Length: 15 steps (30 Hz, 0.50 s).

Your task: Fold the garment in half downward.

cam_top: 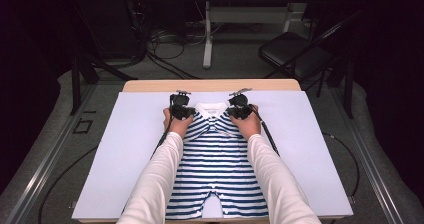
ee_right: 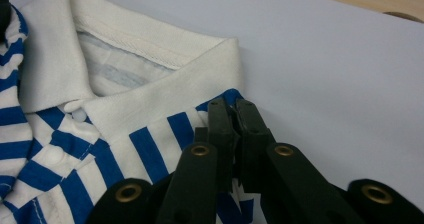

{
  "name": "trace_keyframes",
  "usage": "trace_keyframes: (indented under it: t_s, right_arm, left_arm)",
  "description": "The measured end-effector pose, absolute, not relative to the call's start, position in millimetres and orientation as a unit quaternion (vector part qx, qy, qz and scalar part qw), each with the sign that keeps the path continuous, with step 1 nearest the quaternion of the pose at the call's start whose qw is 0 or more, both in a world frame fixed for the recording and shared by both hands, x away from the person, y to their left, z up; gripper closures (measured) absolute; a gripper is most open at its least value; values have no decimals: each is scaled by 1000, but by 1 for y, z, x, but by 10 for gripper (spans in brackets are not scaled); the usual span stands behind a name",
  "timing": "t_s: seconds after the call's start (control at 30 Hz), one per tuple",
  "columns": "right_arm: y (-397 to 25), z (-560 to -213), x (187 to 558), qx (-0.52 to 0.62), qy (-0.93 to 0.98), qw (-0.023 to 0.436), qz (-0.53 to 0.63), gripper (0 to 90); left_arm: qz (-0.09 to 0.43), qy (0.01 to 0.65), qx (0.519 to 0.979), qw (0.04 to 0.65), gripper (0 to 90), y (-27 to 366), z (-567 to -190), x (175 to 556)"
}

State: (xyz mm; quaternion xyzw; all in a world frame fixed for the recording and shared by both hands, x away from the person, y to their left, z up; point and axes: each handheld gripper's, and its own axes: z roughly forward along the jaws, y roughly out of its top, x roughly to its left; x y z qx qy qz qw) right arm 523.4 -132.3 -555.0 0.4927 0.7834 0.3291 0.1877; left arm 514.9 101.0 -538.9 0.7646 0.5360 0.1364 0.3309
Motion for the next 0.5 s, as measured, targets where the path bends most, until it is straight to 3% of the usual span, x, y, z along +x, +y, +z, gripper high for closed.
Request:
trace_keyframes:
  t_s: [0.5]
  right_arm:
    - [-130, -536, 512, 460, 781, 230, 354, 882]
  left_arm:
    - [159, 530, 762, 338, 875, 105, -526, 513]
